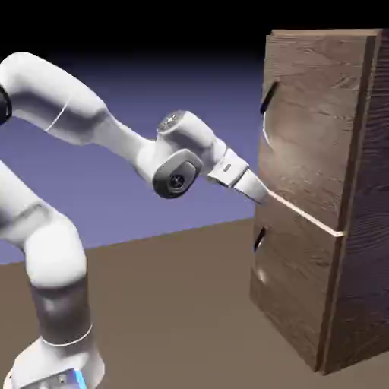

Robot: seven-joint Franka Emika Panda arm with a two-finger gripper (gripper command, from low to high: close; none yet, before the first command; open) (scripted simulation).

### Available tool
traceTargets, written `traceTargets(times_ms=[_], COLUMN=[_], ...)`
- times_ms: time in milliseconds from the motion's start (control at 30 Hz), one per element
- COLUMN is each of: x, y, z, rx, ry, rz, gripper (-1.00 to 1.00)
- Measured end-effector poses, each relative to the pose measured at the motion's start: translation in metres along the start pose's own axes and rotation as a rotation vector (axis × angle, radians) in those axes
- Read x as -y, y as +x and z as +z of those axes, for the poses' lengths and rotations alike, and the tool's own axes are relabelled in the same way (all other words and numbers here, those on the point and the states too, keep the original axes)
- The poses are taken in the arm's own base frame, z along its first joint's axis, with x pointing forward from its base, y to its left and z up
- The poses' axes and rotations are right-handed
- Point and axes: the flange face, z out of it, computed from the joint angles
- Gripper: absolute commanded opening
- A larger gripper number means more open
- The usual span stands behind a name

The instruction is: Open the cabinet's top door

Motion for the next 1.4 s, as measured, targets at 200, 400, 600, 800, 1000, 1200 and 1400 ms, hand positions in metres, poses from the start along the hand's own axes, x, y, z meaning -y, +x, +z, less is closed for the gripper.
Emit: traceTargets(times_ms=[200,400,600,800,1000,1200,1400], x=[-0.008,-0.012,-0.010,-0.001,0.013,0.030,0.046], y=[0.028,0.040,0.040,0.032,0.019,0.006,-0.002], z=[-0.045,-0.087,-0.122,-0.146,-0.155,-0.150,-0.130], rx=[-0.070,-0.134,-0.198,-0.264,-0.333,-0.405,-0.475], ry=[0.022,0.069,0.135,0.214,0.296,0.374,0.439], rz=[0.128,0.228,0.292,0.318,0.304,0.252,0.167], gripper=[0.00,0.00,0.00,0.00,0.00,0.00,0.00])
